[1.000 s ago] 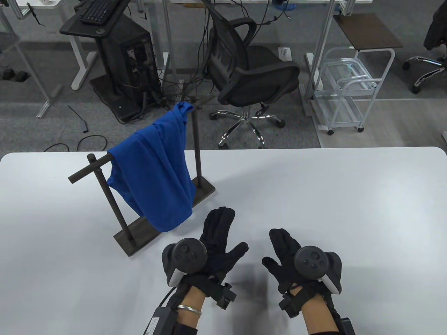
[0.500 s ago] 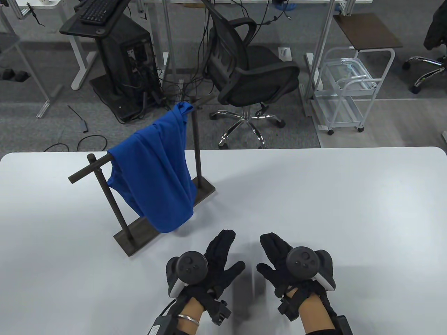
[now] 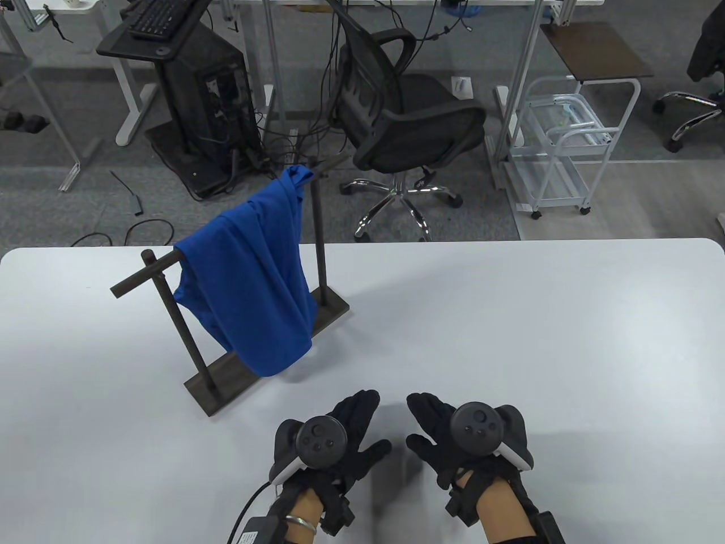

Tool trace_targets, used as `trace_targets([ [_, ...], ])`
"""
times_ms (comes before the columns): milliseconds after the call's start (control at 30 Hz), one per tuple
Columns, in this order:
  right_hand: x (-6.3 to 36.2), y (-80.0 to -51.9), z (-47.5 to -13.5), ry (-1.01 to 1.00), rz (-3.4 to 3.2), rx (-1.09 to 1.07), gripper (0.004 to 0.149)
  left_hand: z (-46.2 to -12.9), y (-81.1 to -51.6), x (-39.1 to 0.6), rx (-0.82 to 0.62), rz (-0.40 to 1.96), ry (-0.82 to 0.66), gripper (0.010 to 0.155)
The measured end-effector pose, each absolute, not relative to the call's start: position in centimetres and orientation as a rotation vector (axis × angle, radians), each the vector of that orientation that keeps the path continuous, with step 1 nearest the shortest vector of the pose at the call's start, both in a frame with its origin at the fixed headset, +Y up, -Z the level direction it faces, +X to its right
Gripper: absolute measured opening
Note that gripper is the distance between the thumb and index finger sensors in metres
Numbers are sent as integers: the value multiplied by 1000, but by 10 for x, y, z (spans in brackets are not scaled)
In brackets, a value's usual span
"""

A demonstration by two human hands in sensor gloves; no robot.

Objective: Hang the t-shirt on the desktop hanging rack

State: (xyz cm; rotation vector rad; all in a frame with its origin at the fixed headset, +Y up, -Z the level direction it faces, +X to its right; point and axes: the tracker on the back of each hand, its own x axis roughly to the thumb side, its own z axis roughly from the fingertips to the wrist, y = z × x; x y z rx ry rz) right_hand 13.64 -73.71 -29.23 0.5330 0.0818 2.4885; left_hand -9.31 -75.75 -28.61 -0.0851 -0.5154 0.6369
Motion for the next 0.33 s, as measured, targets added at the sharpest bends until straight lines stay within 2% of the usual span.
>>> trace_targets([
  [333,137,-738,-295,94,2473,534,68,-287,-756,-95,-73,610,-516,85],
])
